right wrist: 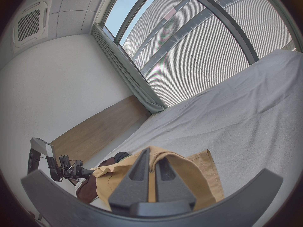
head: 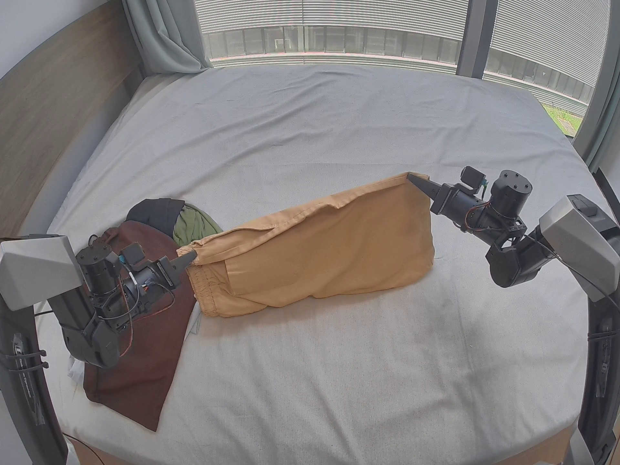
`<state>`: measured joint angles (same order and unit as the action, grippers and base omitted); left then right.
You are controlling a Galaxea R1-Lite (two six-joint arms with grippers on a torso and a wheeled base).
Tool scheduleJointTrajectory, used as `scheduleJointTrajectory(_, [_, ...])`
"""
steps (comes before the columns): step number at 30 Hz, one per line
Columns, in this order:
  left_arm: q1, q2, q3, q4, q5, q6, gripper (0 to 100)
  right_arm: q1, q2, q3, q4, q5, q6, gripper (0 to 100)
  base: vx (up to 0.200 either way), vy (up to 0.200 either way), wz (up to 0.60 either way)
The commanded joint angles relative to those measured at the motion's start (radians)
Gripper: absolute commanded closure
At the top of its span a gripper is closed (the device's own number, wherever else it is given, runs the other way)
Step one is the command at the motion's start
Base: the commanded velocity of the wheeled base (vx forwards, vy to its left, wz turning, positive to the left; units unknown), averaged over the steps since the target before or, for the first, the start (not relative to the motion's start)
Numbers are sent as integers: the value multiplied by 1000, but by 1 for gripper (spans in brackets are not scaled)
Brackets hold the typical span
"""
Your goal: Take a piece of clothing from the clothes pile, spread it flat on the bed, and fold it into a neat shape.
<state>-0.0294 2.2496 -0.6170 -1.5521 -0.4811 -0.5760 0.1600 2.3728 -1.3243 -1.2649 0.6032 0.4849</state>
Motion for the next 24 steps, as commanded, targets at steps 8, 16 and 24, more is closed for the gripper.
scheduleJointTrajectory(8, [-7, 77, -58, 0, 30, -2, 100, 1, 82, -159, 81, -2, 0, 100, 0, 0, 0])
scheduleJointTrajectory(16, [-1, 91, -75, -2, 36, -1, 100, 1, 126, -242, 139, -14, 0, 100, 0, 0, 0])
scheduleJointTrajectory(24, [0, 102, -84, 0, 38, 1, 100, 6, 180, -331, 182, -28, -2, 100, 0, 0, 0])
